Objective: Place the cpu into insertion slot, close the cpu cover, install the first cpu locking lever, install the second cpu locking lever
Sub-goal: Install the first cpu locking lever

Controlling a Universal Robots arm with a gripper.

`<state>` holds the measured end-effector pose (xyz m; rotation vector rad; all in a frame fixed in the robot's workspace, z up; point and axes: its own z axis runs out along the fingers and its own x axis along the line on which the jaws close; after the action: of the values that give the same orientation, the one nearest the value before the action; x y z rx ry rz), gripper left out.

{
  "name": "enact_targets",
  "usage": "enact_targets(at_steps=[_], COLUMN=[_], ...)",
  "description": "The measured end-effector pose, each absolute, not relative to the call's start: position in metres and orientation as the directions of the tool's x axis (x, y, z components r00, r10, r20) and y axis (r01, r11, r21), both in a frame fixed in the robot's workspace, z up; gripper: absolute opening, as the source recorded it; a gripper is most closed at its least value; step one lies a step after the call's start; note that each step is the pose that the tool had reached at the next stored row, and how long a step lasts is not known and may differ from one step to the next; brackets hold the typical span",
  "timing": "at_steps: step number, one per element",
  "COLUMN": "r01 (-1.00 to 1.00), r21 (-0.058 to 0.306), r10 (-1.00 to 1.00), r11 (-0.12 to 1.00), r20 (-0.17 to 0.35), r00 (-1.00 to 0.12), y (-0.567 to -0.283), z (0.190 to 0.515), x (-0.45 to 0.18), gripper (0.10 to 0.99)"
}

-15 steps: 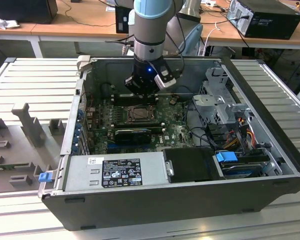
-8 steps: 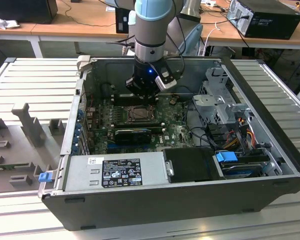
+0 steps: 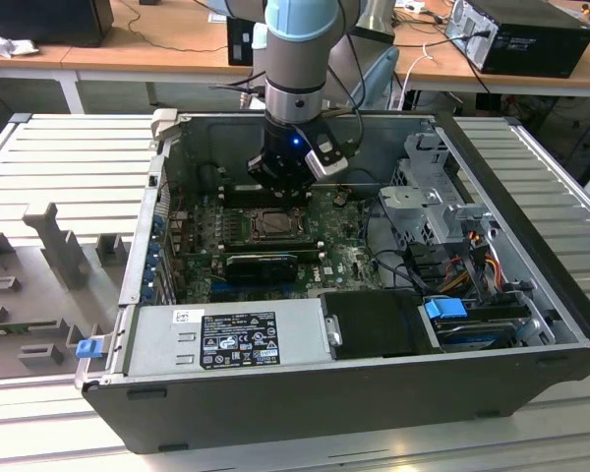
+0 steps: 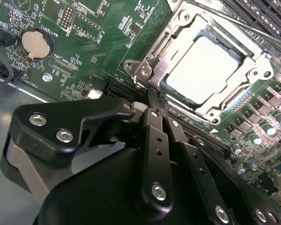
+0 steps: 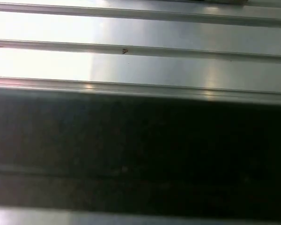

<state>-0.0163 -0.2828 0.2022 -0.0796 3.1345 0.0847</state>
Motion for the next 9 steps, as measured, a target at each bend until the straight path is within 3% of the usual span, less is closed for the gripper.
enact_targets(at_steps=[9], r01=[-0.051], r21=[0.06], r10=[-0.05], r11=[0.997], r20=[-0.007], r00=[-0.999], y=[-0.283], z=[0.213], x=[-0.016], gripper=[0.106])
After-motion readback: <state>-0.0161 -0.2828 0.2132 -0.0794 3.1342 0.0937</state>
